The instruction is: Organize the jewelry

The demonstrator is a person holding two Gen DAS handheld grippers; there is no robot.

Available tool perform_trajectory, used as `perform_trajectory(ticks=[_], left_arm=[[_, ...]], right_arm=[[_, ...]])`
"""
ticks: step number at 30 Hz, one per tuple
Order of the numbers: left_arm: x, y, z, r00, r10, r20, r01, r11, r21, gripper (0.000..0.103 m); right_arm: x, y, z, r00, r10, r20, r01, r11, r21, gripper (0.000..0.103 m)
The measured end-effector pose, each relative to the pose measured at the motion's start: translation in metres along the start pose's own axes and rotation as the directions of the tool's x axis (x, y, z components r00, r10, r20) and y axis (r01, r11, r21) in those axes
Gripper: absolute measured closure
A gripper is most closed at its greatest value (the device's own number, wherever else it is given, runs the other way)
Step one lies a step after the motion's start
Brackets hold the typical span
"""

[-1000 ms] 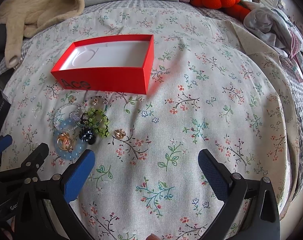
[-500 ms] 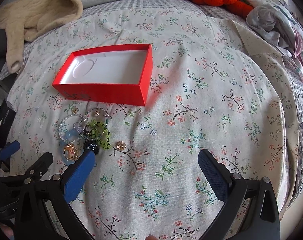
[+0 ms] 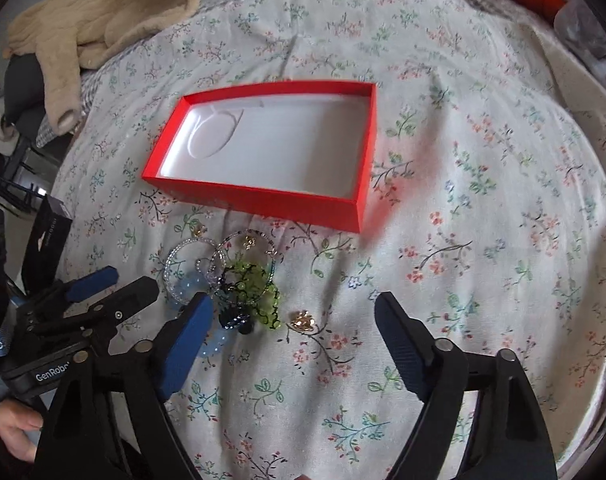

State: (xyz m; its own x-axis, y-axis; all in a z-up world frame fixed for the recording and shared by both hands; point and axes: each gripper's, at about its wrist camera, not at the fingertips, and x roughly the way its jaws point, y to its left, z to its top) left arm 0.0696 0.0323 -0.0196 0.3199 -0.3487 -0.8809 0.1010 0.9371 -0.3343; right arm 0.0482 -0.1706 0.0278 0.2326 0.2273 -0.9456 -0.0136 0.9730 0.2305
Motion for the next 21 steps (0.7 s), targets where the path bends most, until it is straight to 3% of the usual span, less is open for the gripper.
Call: perform_trajectory(ticks=[3,8,16,21], left_arm=[[0.008,0.002,0.004,1.0,-0.023,-0.009,0.023,1.0,-0.009,0.046],[0.022,0.005,0.009,0.998,-0.044,-0.049,0.043,0.999,-0.029,0.065],[0.035,0.003,0.012,0.998,-0.02,-0.06,0.019,1.0,-0.021,0.1],[0.035,-0.003,0.011,0.999,-0.008,-0.042,0.008,1.0,-0.011,0.103]], right_arm=[[0.009,-0.002,0.008,0.995,0.101,-0.016,-0.1,0.994,0.032,0.036],[0.022,0.001,0.016,0.985,0.166,-0.042,-0.164,0.985,0.052,0.049],[0.047,0.002,0.025,0.987,0.127,-0.099,-0.122,0.991,0.051,0.074],[0.052,-0.002,0.026,0.99,0.097,-0.105,-0.093,0.995,0.042,0.094]])
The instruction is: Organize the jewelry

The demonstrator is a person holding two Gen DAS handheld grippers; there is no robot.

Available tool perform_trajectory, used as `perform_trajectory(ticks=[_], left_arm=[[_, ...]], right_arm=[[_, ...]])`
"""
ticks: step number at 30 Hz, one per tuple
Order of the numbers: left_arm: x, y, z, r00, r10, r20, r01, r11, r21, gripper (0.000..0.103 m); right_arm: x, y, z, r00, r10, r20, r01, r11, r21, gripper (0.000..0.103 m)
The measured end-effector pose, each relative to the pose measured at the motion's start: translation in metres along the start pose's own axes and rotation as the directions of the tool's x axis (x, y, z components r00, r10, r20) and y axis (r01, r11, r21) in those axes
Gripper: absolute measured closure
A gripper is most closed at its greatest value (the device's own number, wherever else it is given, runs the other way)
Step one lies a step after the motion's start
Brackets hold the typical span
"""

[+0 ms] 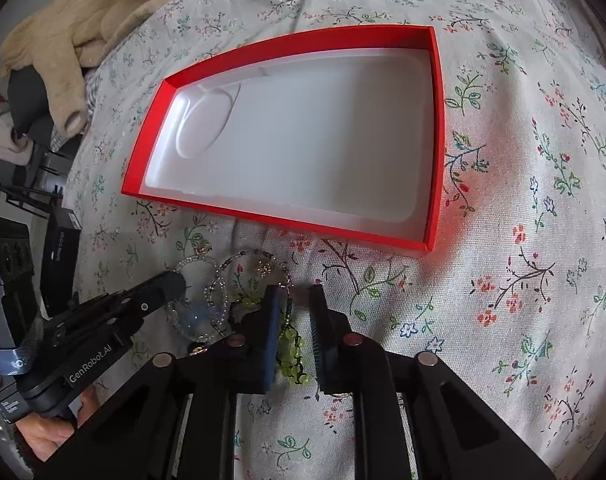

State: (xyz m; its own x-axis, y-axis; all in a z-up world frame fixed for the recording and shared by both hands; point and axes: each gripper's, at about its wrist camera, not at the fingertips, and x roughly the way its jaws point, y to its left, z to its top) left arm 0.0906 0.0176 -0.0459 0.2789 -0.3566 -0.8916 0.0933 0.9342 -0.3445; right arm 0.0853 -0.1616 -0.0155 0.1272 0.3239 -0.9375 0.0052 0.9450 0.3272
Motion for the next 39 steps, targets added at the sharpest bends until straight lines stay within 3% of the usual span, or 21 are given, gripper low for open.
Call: perform_trajectory(ticks=[4,18,28,39], left_arm=[[-0.007,-0.005,0.0,1.0,0.003,0.019,-0.003,1.0,0.021,0.103],[-0.065,-0.021,0.003,0.981,-0.049,0.189,0.04,0.998,0.049,0.103],[-0.093,-0.038,0.017,0.938,-0.134,0.32,0.114,0.99,0.081,0.103],[-0.07,-0.042,0.043,0.9,-0.259,0.35,0.256,0.965,0.056,0.103]], right_arm=[[-0.005,0.0,0.0,1.0,0.003,0.017,-0.003,1.0,-0.003,0.1],[-0.06,0.016,-0.01,0.989,0.064,0.135,-0.057,0.997,-0.052,0.101],[-0.091,0.014,-0.007,0.967,0.11,0.23,-0.105,0.994,-0.034,0.101],[-0.11,0.009,0.013,0.918,0.208,0.338,-0.212,0.977,-0.025,0.1]])
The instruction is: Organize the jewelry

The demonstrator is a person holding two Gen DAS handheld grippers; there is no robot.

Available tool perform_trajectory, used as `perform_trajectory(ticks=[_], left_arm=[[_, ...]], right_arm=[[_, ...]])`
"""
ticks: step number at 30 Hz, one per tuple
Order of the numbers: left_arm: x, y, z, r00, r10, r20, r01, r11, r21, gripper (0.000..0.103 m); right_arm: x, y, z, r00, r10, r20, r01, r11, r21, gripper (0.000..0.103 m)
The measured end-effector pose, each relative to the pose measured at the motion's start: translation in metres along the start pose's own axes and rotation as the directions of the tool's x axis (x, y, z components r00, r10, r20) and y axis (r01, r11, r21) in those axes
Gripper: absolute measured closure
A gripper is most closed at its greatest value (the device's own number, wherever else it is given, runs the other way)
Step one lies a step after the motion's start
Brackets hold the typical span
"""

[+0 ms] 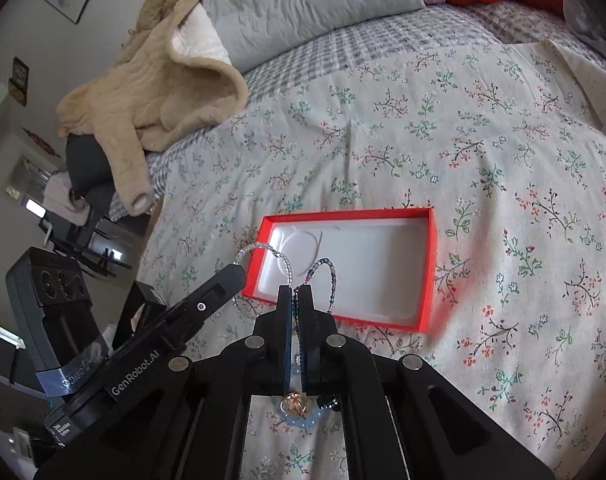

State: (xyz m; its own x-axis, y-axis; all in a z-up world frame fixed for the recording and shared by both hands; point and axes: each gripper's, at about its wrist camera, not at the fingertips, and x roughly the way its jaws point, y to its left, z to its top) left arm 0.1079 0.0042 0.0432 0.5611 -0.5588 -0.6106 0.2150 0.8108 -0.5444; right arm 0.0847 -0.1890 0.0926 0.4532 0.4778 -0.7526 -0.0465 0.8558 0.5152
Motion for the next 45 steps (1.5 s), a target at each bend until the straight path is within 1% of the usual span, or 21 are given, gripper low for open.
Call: perform_trajectory(ticks=[3,6,9,12,16,21,23,28,30,31,33,34,35,36,37,38,40,41,42,45], left_arm=[[0.012,0.006,0.001,1.0,0.015,-0.002,-0.015,1.0,-0.003,0.103],[0.021,0.014,0.0,0.997,0.075,-0.012,-0.075,0.997,0.002,0.103],[0.026,0.027,0.001,0.99,0.139,-0.03,-0.14,0.99,-0.005,0.103],[0.032,0.037,-0.001,0.98,0.187,-0.06,-0.188,0.982,-0.01,0.103],[0.037,0.043,-0.005,0.967,0.232,-0.102,-0.235,0.972,-0.018,0.103],[0.036,0.042,-0.008,0.961,0.244,-0.129,-0.249,0.968,-0.02,0.103],[0.035,0.039,-0.01,0.956,0.256,-0.141,-0.259,0.966,-0.009,0.103],[0.032,0.033,-0.013,0.949,0.277,-0.153,-0.276,0.961,0.029,0.1],[0.032,0.031,-0.014,0.946,0.287,-0.152,-0.283,0.958,0.045,0.099],[0.031,0.031,-0.014,0.947,0.285,-0.148,-0.281,0.959,0.049,0.098],[0.03,0.029,-0.014,0.948,0.283,-0.143,-0.277,0.959,0.058,0.097],[0.029,0.027,-0.014,0.949,0.282,-0.139,-0.276,0.959,0.061,0.089],[0.028,0.025,-0.014,0.951,0.278,-0.134,-0.271,0.96,0.065,0.082],[0.026,0.023,-0.014,0.954,0.273,-0.125,-0.266,0.962,0.068,0.068],[0.024,0.02,-0.013,0.956,0.269,-0.115,-0.263,0.962,0.07,0.059],[0.021,0.018,-0.012,0.958,0.268,-0.106,-0.261,0.962,0.075,0.057],[0.016,0.012,-0.013,0.959,0.265,-0.099,-0.257,0.963,0.087,0.051],[0.014,0.011,-0.013,0.959,0.267,-0.1,-0.258,0.962,0.094,0.049],[0.012,0.009,-0.014,0.957,0.272,-0.099,-0.262,0.96,0.1,0.044],[0.006,0.008,-0.019,0.949,0.296,-0.109,-0.283,0.951,0.122,0.034]], right_arm=[[0.011,-0.002,0.007,1.0,0.003,0.012,-0.003,1.0,-0.007,0.1],[0.027,-0.007,0.009,1.0,-0.003,0.003,0.003,1.0,-0.012,0.1],[0.039,-0.018,0.007,0.998,-0.066,-0.023,0.066,0.998,-0.008,0.1],[0.045,-0.031,0.006,0.99,-0.129,-0.058,0.13,0.992,0.007,0.1],[0.053,-0.044,0.003,0.98,-0.168,-0.103,0.171,0.985,0.027,0.101],[0.054,-0.052,0.002,0.972,-0.199,-0.127,0.204,0.978,0.031,0.101],[0.054,-0.052,0.003,0.968,-0.212,-0.132,0.217,0.976,0.025,0.103],[0.054,-0.05,0.005,0.954,-0.273,-0.123,0.273,0.962,-0.015,0.103],[0.05,-0.049,0.007,0.941,-0.322,-0.099,0.32,0.947,-0.038,0.103],[0.049,-0.05,0.008,0.943,-0.319,-0.095,0.317,0.948,-0.036,0.103],[0.047,-0.054,0.01,0.954,-0.285,-0.095,0.285,0.958,-0.009,0.103],[0.044,-0.055,0.01,0.959,-0.271,-0.086,0.272,0.962,-0.001,0.103],[0.042,-0.054,0.011,0.964,-0.254,-0.079,0.255,0.967,0.002,0.097],[0.04,-0.053,0.012,0.967,-0.243,-0.079,0.243,0.97,0.0,0.097],[0.038,-0.05,0.011,0.968,-0.238,-0.079,0.238,0.971,-0.007,0.097],[0.036,-0.048,0.011,0.969,-0.235,-0.078,0.234,0.972,-0.016,0.096],[0.033,-0.042,0.008,0.97,-0.23,-0.08,0.228,0.973,-0.032,0.088],[0.031,-0.04,0.007,0.97,-0.228,-0.082,0.225,0.974,-0.037,0.081],[0.029,-0.038,0.005,0.971,-0.225,-0.082,0.222,0.974,-0.041,0.075],[0.023,-0.033,0.0,0.971,-0.225,-0.081,0.221,0.974,-0.057,0.064]])
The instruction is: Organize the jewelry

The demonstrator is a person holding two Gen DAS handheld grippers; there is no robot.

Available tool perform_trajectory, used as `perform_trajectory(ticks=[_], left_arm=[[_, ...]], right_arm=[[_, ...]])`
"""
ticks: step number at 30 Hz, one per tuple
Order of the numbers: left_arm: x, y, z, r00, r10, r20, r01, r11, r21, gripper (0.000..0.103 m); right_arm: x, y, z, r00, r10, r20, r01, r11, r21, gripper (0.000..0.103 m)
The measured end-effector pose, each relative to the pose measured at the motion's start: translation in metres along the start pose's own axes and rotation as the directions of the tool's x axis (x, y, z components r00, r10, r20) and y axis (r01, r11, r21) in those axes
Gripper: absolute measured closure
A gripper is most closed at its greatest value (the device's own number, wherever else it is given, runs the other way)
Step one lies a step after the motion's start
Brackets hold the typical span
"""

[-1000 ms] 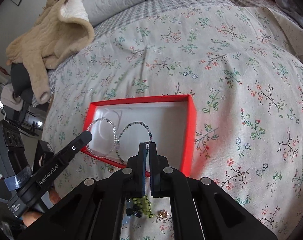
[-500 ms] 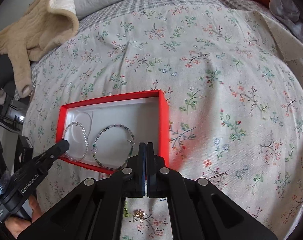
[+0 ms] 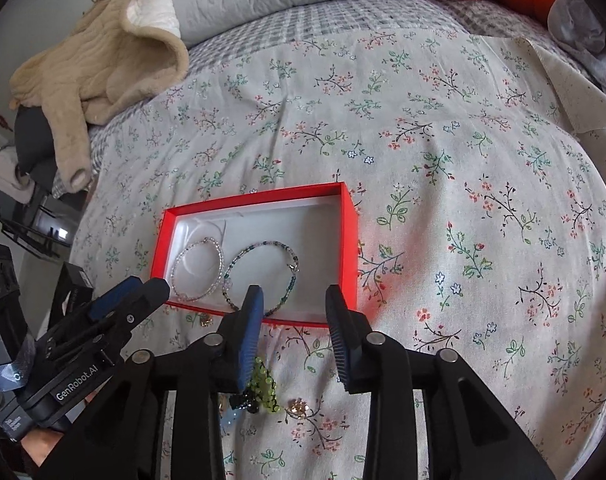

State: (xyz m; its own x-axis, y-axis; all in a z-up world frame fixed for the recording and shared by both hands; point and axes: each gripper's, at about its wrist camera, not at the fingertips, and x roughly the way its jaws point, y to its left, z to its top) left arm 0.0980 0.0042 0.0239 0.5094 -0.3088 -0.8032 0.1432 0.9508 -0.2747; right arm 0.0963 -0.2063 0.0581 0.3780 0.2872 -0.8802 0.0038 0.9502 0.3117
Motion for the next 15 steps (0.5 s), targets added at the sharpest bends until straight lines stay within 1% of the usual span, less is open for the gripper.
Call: perform_trajectory(ticks=[4,6,7,9,12,15], left_arm=[[-0.007,0.004,-0.01,0.999,0.04,-0.024,-0.039,0.999,0.011,0.022],[-0.009,0.007,-0.015,0.998,0.056,-0.043,-0.056,0.998,0.008,0.019],[-0.01,0.01,-0.018,0.997,0.063,-0.053,-0.063,0.998,0.002,0.017],[-0.011,0.014,-0.024,0.994,0.076,-0.081,-0.077,0.997,-0.006,0.016],[-0.011,0.017,-0.035,0.988,0.092,-0.12,-0.094,0.996,-0.009,0.015],[-0.012,0.016,-0.043,0.984,0.099,-0.147,-0.101,0.995,-0.003,0.015]], right_arm=[[-0.009,0.0,-0.009,1.0,-0.01,-0.002,0.01,1.0,-0.009,0.06],[-0.013,0.0,-0.014,1.0,-0.016,-0.007,0.015,1.0,-0.011,0.054],[-0.014,0.0,-0.017,1.0,-0.02,-0.009,0.02,1.0,-0.014,0.052],[-0.016,0.0,-0.024,0.999,-0.027,-0.02,0.026,1.0,-0.015,0.047],[-0.015,0.0,-0.034,0.998,-0.03,-0.052,0.029,0.999,-0.017,0.046],[-0.014,0.002,-0.044,0.996,-0.05,-0.08,0.047,0.998,-0.032,0.045]])
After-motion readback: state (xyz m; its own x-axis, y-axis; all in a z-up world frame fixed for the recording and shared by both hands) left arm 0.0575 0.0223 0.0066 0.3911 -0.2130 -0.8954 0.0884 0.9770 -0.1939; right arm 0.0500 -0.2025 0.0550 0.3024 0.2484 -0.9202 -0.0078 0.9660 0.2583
